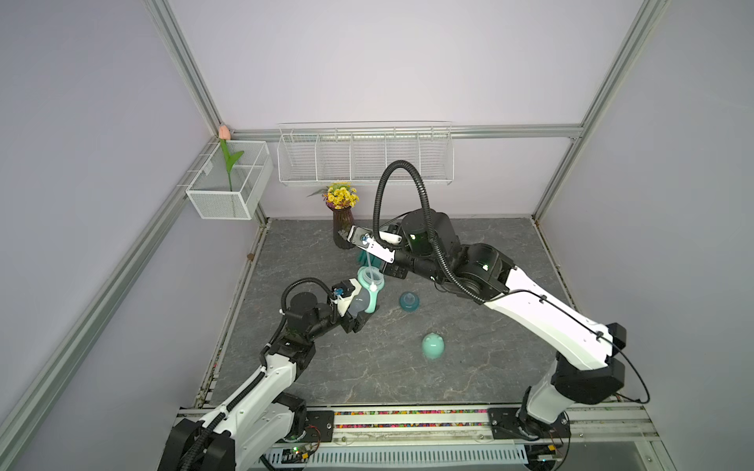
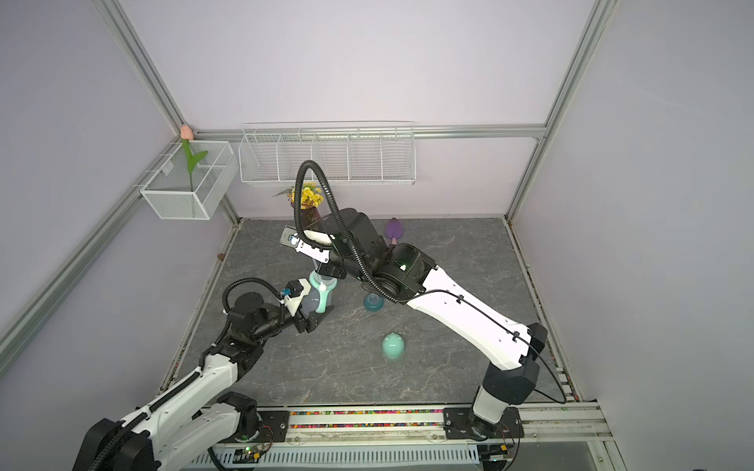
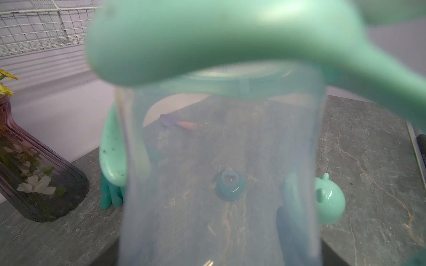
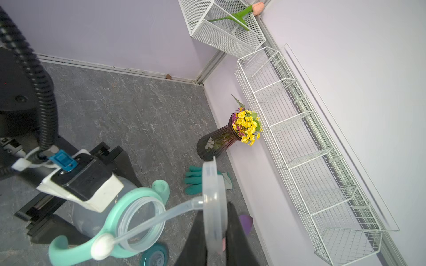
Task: Assemble the baby bottles
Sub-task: Place the straw into the baby bottle.
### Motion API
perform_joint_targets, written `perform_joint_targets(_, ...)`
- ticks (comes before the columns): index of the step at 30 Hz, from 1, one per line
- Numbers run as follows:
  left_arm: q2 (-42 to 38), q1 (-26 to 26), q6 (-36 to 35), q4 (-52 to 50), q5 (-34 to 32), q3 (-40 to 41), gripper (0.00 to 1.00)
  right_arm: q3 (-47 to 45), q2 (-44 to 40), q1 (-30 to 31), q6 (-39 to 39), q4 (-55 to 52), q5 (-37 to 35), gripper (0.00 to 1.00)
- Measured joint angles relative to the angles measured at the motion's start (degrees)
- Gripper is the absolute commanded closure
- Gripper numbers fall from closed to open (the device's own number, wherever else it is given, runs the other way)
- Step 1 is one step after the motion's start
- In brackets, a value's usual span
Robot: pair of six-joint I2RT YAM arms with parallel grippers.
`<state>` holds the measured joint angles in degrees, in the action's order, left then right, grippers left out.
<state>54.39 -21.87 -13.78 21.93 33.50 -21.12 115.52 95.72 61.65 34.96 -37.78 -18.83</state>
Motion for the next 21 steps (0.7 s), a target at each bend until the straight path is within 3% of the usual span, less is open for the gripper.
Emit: perform_joint_targets(21, 0.42, 0.02, -0.24, -0.44, 0.52, 0.0, 1.0, -1.77, -2.38, 0.5, 2.19, 3.28, -2.4, 0.93)
